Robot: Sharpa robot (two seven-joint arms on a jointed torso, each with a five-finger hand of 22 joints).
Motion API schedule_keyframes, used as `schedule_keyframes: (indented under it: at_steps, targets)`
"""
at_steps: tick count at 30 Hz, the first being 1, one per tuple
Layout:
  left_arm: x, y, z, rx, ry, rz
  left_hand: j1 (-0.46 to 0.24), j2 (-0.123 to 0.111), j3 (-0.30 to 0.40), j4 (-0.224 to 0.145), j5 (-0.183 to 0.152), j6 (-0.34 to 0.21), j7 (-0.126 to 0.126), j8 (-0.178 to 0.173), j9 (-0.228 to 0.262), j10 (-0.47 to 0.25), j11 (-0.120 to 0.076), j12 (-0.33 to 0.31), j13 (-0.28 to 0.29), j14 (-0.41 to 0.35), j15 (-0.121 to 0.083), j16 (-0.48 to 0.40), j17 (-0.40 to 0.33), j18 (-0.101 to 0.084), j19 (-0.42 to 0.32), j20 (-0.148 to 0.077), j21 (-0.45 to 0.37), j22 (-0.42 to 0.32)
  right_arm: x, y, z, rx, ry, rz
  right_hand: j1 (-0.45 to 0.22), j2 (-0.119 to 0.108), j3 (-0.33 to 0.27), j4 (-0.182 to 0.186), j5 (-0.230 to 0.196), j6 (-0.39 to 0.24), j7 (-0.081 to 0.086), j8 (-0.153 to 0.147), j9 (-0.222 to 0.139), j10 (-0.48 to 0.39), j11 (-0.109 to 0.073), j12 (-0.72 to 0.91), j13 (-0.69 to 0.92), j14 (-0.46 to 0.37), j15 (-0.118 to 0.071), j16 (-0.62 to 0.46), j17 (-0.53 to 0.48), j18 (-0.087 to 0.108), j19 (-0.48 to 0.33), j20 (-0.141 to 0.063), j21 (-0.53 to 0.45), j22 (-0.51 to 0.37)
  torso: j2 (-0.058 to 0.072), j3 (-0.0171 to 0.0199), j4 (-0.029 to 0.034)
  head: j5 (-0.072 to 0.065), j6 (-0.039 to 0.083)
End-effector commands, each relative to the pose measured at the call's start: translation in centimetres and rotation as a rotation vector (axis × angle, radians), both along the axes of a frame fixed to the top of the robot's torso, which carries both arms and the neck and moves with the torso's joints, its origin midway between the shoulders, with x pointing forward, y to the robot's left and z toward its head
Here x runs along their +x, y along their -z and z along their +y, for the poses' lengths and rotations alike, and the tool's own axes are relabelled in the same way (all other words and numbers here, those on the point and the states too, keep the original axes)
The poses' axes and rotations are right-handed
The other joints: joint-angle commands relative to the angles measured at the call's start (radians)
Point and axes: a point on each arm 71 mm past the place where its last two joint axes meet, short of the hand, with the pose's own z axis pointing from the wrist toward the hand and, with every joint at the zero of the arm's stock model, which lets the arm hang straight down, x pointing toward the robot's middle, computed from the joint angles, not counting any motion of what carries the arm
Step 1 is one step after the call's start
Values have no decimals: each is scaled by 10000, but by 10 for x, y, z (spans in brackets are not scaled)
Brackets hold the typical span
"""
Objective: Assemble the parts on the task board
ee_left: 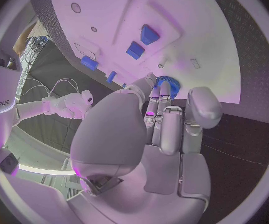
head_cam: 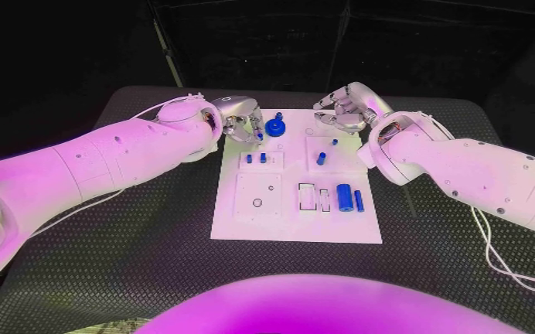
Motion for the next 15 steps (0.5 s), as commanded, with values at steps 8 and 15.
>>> schedule_keyframes:
  at_steps: [8, 15]
  targets:
    - [1, 6, 9, 203, -307, 523, -140, -8, 55, 1, -22, 101, -1, -45, -6, 74, -6, -87, -15, 357, -4, 40, -18, -149, 62, -14, 77, 1290, 0, -1, 1, 29, -103, -54, 72, -4, -36, -1, 41, -56, -23, 27, -2, -14, -10, 22, 10, 798, -2, -65, 1560, 99, -95, 8, -61, -17, 13, 4, -9, 19, 0]
    - [3, 9, 6, 236, -396, 580, -156, -12, 62, 7, -22, 102, 3, -52, -7, 78, -4, -99, -15, 354, -2, 33, -31, -150, 62, -12, 82, 1294, 0, -1, 2, 34, -116, -52, 72, -4, -36, -1, 41, -56, -23, 27, -2, -14, -10, 22, 10, 798, -2, -65, 1560, 99, -95, 8, -61, -17, 16, 0, -29, 65, 0]
